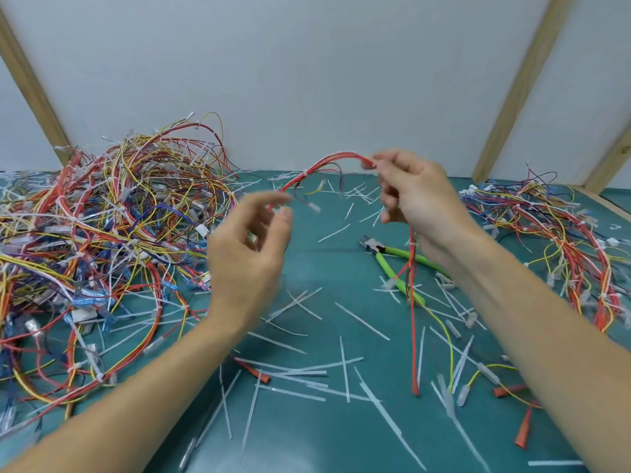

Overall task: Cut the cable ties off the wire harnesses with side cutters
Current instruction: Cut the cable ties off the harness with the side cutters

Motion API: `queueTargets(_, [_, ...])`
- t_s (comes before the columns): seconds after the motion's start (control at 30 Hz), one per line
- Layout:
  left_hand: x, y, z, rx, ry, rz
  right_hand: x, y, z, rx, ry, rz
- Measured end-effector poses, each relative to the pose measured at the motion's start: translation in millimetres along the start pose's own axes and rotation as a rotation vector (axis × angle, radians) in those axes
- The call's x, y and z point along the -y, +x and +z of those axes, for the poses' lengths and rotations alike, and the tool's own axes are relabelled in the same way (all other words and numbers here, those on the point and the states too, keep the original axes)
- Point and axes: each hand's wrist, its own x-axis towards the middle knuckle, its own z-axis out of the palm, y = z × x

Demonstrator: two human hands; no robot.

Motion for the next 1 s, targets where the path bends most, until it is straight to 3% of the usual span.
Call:
queueTargets(0.1, [15,10,-4,-0.062,0.167,-0.089,8,7,-13,-0.061,0.098,-0.073])
queueTargets(0.23, [26,7,-2,0.243,0.311,-0.313,10,14,-27,-0.113,0.263,-0.089])
queueTargets(0.37, [22,5,-4,0.425,0.412,-0.209,7,21,-37,-0.174,0.278,-0.103])
queueTargets(0.53, [12,7,-10,0.364,0.433,-0.005,-2,31,-52,-0.339,0.23,-0.064])
queueTargets(0.77, [30,14,-14,0.306,0.503,0.012,-13,43,-84,-0.62,0.243,0.068])
queueTargets(0.9, [34,9,-9,0.445,0.34,0.02,-10,42,-89,-0.544,0.232,0.124])
queueTargets(1.0, [34,6,-6,0.44,0.352,0.032,-2,37,-87,-0.425,0.418,0.138])
